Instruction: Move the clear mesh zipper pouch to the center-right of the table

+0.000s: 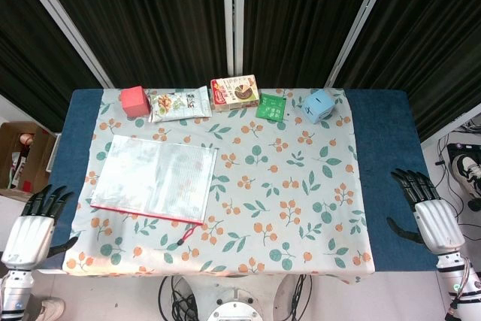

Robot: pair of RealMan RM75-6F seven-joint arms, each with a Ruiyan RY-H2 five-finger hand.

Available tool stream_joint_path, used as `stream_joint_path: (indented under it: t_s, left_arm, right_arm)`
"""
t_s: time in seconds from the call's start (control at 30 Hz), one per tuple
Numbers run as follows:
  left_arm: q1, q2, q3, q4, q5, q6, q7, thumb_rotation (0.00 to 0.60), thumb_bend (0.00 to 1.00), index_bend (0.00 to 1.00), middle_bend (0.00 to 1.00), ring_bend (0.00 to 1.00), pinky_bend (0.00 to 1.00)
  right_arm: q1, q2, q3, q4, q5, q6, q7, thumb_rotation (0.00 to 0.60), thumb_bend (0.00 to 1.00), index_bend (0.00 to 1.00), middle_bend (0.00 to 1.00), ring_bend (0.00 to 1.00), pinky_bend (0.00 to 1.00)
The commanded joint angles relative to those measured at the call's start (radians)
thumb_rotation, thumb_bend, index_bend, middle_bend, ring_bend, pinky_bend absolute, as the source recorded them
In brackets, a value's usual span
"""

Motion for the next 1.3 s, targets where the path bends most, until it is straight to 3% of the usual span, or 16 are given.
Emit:
stream_joint_path:
  t_s: [0.03,0.33,0.57,0.63,0.77,0.83,0.97,1.3]
  left_arm:
    - [-0.061,-0.017,0.011,-0.023,0.084,-0.050,0.027,0.600,0.06,0.23,0.21,0.16,0.28]
    - [-0.266,-0.129,0.027,-0.020,0.306,-0.248,0.096,0.600,0.09,0.29,0.41,0.41,0.58]
    - [-0.373,-0.243,0.020,0.021,0.308,-0.434,0.228,0.600,0.09,0.30,0.46,0.46,0.63]
    - [-0.383,-0.274,0.014,0.053,0.293,-0.453,0.255,0.600,0.09,0.31,0.46,0.45,0.60]
    - [-0.387,-0.322,0.008,0.100,0.257,-0.480,0.340,0.600,0.09,0.37,0.39,0.30,0.33]
    - [-0.386,-0.345,0.014,0.127,0.249,-0.475,0.360,0.600,0.10,0.39,0.35,0.26,0.27]
    - [-0.388,-0.363,0.022,0.167,0.236,-0.469,0.381,0.600,0.15,0.40,0.29,0.21,0.23]
    - [-0.415,-0.395,0.045,0.232,0.247,-0.444,0.384,0.600,0.16,0.45,0.19,0.14,0.19]
  right_arm:
    - [0.002,0.012,0.001,-0.013,-0.016,0.012,-0.007,0.600,0.20,0.00,0.05,0.00,0.00]
    - [0.010,0.029,-0.005,-0.048,-0.054,0.021,-0.029,0.600,0.20,0.00,0.05,0.00,0.00]
    - [0.006,0.031,-0.011,-0.060,-0.059,0.026,-0.039,0.600,0.20,0.00,0.05,0.00,0.00]
    - [0.006,0.029,-0.013,-0.058,-0.057,0.024,-0.036,0.600,0.20,0.00,0.05,0.00,0.00]
    - [0.005,0.024,-0.016,-0.049,-0.057,0.024,-0.030,0.600,0.20,0.00,0.05,0.00,0.00]
    - [0.004,0.020,-0.017,-0.045,-0.055,0.024,-0.025,0.600,0.20,0.00,0.05,0.00,0.00]
    - [0.003,0.017,-0.017,-0.041,-0.055,0.026,-0.022,0.600,0.20,0.00,0.05,0.00,0.00]
    - [0.000,0.001,-0.018,-0.028,-0.049,0.030,-0.016,0.600,0.20,0.00,0.05,0.00,0.00]
